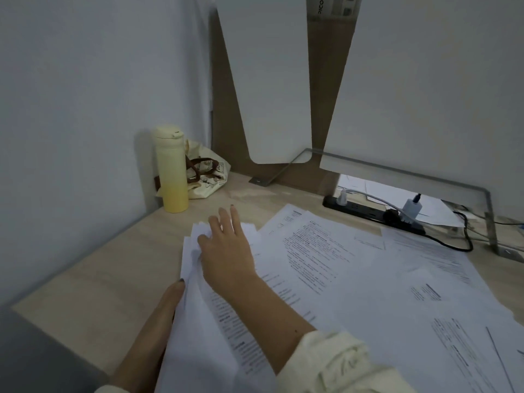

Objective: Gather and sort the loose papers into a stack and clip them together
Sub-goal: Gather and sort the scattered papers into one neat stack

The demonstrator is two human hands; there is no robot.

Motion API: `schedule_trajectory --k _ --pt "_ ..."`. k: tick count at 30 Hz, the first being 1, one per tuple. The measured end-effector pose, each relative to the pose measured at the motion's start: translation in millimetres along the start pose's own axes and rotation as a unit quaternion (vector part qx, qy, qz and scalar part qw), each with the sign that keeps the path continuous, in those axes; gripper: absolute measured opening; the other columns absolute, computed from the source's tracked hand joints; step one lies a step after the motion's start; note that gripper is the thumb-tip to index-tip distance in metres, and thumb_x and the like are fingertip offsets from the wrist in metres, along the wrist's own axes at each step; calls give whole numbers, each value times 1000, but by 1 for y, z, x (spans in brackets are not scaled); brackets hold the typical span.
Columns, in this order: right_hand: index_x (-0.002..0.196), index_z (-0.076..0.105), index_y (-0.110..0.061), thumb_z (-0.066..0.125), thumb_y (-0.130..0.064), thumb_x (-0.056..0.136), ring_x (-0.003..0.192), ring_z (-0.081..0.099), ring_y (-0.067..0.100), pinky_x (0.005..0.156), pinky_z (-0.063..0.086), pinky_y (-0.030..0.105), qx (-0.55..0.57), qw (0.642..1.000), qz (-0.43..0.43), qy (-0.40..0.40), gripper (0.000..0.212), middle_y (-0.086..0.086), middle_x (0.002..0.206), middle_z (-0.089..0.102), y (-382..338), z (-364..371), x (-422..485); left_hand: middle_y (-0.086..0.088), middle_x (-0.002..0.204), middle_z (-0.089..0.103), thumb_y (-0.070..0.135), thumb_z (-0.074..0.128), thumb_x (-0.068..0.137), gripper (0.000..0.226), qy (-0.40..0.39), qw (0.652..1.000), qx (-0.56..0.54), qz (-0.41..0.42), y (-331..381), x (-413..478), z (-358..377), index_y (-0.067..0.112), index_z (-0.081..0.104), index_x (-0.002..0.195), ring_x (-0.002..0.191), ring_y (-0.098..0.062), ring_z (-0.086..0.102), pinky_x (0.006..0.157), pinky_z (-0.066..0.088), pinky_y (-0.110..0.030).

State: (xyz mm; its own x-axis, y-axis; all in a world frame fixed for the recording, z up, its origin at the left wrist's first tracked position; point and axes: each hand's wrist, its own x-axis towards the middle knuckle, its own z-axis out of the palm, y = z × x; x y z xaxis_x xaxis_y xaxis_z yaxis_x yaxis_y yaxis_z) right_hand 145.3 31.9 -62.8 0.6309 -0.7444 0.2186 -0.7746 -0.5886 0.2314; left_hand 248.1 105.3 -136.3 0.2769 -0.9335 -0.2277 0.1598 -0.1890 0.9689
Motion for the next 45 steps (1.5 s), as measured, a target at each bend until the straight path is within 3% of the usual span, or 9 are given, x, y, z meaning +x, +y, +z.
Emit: schedule_trajectory --k 4,9,16,19,21,26,34,41,45 --pt "134 45 -11 43 -21 94 144 5 34 113 -18 46 124 991 42 -8 41 21 151 23 -7 24 0 -6 106 56 10 51 92 22 -12 999 46 -6 -1 -1 11 13 47 113 94 -21 53 71 41 -31" --pt "148 12 -24 49 -34 92 145 7 27 119 6 41 299 938 169 -41 68 9 157 8 25 35 -11 3 97 55 -10 51 86 37 -32 998 59 20 -7 1 6 13 45 115 84 -13 54 61 39 -18" --pt "149 15 -16 63 -38 84 138 28 30 110 30 43 515 754 406 -30 83 10 154 19 108 38 -59 9 111 60 -3 53 87 42 -4 994 -3 111 13 -14 -1 18 49 123 101 -12 57 78 45 -24" --pt "139 39 -18 69 -44 77 113 61 26 94 50 38 693 623 346 -106 73 5 133 56 120 22 -85 3 114 65 2 54 88 40 3 988 -65 137 31 -24 4 23 54 122 107 -21 60 91 48 -41" --pt "122 56 -18 65 -32 80 99 69 25 82 57 36 755 576 283 -134 45 5 114 70 120 8 -99 3 114 68 4 54 87 41 3 982 -102 158 43 -31 11 27 56 121 105 -22 64 90 50 -45" --pt "105 65 -20 64 -15 80 84 73 23 66 58 31 767 595 231 -66 26 4 98 76 121 -27 -122 5 99 75 33 81 56 48 -74 974 -143 161 68 -44 42 31 65 102 84 -16 72 60 58 -25" --pt "95 72 -29 71 -20 76 91 72 19 75 59 31 723 660 199 44 21 0 101 75 155 -67 -171 5 95 76 20 76 55 32 -155 957 -103 222 97 -51 86 25 75 87 88 -13 71 66 55 -20" --pt "96 73 -38 71 -20 78 98 69 12 87 53 34 737 626 249 59 25 -7 107 73 146 -41 -209 15 82 76 53 88 14 58 -201 966 -62 151 70 -62 115 39 77 70 79 -4 71 60 54 -15" --pt "95 74 -30 69 -25 77 95 70 16 90 53 39 736 619 259 91 19 -3 104 74 151 -50 -213 19 76 74 35 80 29 37 -198 964 -63 168 78 -67 117 43 75 65 71 1 70 55 52 -12"
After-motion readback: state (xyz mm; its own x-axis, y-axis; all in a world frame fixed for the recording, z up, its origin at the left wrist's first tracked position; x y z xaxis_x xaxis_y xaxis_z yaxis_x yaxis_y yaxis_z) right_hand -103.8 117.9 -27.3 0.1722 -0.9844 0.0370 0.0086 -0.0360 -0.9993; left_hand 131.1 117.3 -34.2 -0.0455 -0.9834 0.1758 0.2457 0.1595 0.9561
